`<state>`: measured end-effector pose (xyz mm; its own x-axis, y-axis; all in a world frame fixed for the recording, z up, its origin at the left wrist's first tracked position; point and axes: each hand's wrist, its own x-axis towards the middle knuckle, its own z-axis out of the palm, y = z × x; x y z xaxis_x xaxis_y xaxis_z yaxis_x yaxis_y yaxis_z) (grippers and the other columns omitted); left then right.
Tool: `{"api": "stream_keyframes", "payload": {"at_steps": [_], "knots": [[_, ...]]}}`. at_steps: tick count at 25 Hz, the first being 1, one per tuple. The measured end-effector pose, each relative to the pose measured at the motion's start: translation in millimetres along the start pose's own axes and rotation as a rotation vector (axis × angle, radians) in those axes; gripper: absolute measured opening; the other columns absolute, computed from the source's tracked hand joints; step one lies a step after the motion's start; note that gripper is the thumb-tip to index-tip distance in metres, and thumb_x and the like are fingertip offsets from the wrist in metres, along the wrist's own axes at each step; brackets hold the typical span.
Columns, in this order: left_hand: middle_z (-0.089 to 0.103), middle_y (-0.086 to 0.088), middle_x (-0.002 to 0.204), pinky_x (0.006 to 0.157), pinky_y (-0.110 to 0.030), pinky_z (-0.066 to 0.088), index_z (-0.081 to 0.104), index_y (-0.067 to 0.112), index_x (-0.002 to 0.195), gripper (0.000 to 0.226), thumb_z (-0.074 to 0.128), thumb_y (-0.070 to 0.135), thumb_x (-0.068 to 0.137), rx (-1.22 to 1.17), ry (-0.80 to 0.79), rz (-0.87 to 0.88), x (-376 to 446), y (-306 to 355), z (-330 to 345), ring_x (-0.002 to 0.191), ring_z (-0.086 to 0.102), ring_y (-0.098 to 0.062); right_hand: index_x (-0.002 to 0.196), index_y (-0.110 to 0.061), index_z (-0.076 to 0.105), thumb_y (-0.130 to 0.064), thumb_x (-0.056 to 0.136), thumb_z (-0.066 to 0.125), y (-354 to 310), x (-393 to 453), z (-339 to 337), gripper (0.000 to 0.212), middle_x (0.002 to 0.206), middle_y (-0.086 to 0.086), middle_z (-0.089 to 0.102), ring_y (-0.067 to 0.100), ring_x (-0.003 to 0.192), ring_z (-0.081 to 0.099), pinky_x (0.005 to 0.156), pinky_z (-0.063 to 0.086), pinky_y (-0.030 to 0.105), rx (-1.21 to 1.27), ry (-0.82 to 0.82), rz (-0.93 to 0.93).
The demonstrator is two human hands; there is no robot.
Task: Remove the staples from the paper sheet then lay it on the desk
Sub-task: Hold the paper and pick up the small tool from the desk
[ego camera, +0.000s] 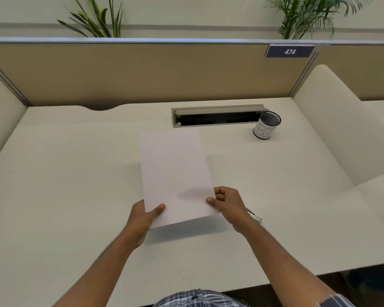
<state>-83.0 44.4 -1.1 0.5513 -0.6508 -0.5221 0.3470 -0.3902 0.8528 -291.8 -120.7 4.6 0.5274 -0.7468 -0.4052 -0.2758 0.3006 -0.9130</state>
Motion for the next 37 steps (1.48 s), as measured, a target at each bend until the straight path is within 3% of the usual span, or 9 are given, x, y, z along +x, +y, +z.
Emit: {"api": "stream_keyframes", "payload": {"at_steps": [5, 10, 13, 15, 21, 24, 26, 30, 37], "knots": [[0.075, 0.000, 0.105, 0.086, -0.041, 0.056, 0.067, 0.022, 0.106, 0.021, 0.074, 0.014, 0.088, 0.032, 0.036, 0.023, -0.5, 0.4, 2.2, 0.097, 0.071, -0.024, 0.106, -0.009, 0.073, -0.014, 0.093, 0.074, 7.5, -4.7, -12.7, 0.014, 0.088, 0.004, 0.080, 0.017, 0.078, 0.075, 0.072, 0.060, 0.032, -0.034, 0.098, 0.006], [0.075, 0.000, 0.107, 0.087, -0.040, 0.054, 0.068, 0.018, 0.110, 0.023, 0.074, 0.016, 0.088, 0.026, 0.056, 0.035, -0.7, -7.1, -2.2, 0.099, 0.070, -0.023, 0.104, -0.029, 0.071, -0.031, 0.085, 0.078, 44.6, -10.2, -58.1, 0.021, 0.098, -0.015, 0.072, 0.012, 0.096, 0.068, 0.079, 0.056, 0.034, -0.680, 0.498, -0.195], [0.074, -0.001, 0.109, 0.091, -0.043, 0.054, 0.067, 0.017, 0.113, 0.027, 0.075, 0.018, 0.087, 0.011, 0.067, 0.027, -0.4, -11.6, -2.9, 0.101, 0.069, -0.026, 0.129, -0.021, 0.064, -0.044, 0.076, 0.085, 71.4, -10.9, -78.9, 0.061, 0.121, -0.003, 0.061, 0.025, 0.115, 0.052, 0.090, 0.049, 0.039, -1.002, 0.395, -0.237], [0.074, -0.002, 0.110, 0.088, -0.040, 0.053, 0.066, 0.015, 0.118, 0.032, 0.075, 0.018, 0.087, 0.004, 0.069, 0.033, -1.8, -11.0, -1.3, 0.102, 0.069, -0.025, 0.137, -0.018, 0.059, -0.047, 0.076, 0.084, 84.2, -9.1, -81.8, 0.072, 0.126, 0.002, 0.056, 0.029, 0.117, 0.051, 0.093, 0.048, 0.040, -1.055, 0.329, -0.157], [0.073, 0.001, 0.106, 0.081, -0.036, 0.052, 0.065, 0.016, 0.117, 0.030, 0.074, 0.018, 0.088, 0.011, 0.076, 0.067, -3.2, -3.0, 3.1, 0.098, 0.068, -0.022, 0.120, -0.019, 0.067, -0.022, 0.087, 0.077, 83.1, -6.1, -68.7, 0.034, 0.114, 0.000, 0.062, 0.025, 0.108, 0.057, 0.088, 0.044, 0.033, -0.834, 0.382, -0.135], [0.073, 0.001, 0.105, 0.083, -0.037, 0.053, 0.065, 0.017, 0.115, 0.028, 0.074, 0.017, 0.088, 0.027, 0.092, 0.089, -4.3, 1.1, -1.3, 0.096, 0.069, -0.022, 0.122, -0.016, 0.063, -0.015, 0.096, 0.068, 63.9, -17.4, -45.7, 0.026, 0.112, -0.001, 0.070, 0.018, 0.106, 0.066, 0.093, 0.050, 0.030, -0.359, 0.285, -0.055], [0.072, 0.001, 0.103, 0.079, -0.035, 0.053, 0.065, 0.017, 0.114, 0.027, 0.074, 0.017, 0.088, 0.032, 0.105, 0.116, -5.3, 4.8, -4.5, 0.093, 0.068, -0.021, 0.121, -0.016, 0.063, -0.015, 0.099, 0.064, 48.7, -29.2, -27.3, 0.021, 0.109, 0.002, 0.075, 0.017, 0.099, 0.071, 0.084, 0.054, 0.028, -0.110, 0.095, -0.004], [0.072, 0.000, 0.103, 0.072, -0.030, 0.053, 0.065, 0.014, 0.114, 0.029, 0.074, 0.016, 0.087, 0.033, 0.124, 0.156, -5.2, 10.5, -10.9, 0.092, 0.068, -0.021, 0.125, -0.016, 0.062, -0.022, 0.102, 0.060, 39.6, -44.0, -4.8, 0.024, 0.102, 0.000, 0.074, 0.010, 0.083, 0.065, 0.072, 0.051, 0.026, -0.042, -0.137, -0.025], [0.073, 0.000, 0.102, 0.074, -0.030, 0.054, 0.066, 0.013, 0.113, 0.027, 0.075, 0.014, 0.087, 0.019, 0.132, 0.175, -6.3, 10.1, -14.8, 0.092, 0.069, -0.023, 0.114, -0.009, 0.065, -0.042, 0.095, 0.060, 33.6, -48.7, 11.8, 0.038, 0.097, -0.001, 0.072, 0.013, 0.078, 0.057, 0.065, 0.045, 0.026, 0.000, -0.161, -0.066]]}}
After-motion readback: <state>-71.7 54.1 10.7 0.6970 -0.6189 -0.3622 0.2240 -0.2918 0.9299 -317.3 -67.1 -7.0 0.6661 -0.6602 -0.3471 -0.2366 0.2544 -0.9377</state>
